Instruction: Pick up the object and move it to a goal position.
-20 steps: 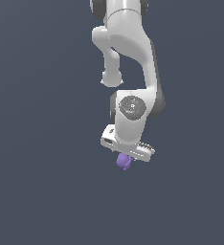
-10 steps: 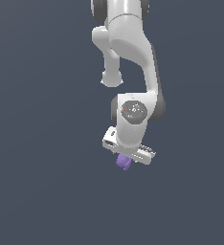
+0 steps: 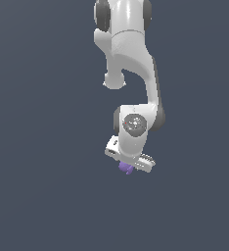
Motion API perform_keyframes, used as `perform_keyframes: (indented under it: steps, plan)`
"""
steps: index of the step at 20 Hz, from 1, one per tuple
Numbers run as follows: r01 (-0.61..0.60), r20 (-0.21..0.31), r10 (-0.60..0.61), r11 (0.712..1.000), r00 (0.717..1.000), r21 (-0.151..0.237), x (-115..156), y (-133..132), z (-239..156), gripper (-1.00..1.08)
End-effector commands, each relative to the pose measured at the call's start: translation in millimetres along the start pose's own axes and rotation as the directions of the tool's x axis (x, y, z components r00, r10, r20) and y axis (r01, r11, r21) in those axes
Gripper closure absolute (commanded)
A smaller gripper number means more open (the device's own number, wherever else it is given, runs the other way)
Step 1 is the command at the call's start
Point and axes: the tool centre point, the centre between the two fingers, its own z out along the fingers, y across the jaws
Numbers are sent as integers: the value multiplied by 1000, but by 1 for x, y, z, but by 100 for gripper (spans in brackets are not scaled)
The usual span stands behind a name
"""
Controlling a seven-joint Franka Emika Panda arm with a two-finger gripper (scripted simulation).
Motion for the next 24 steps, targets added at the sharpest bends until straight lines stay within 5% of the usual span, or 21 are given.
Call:
perform_keyframes:
  steps: [1,5,6,24]
  plan:
    - [-1,-1,1,1000,1000,1,0,0,7,-92]
    - [-1,-1,1,1000,1000,1,2,-1,7,-92]
    - [-1,-1,1,1000,1000,1,2,-1,7,108]
    - [-1,-1,1,1000,1000,1,3,8,-9,108]
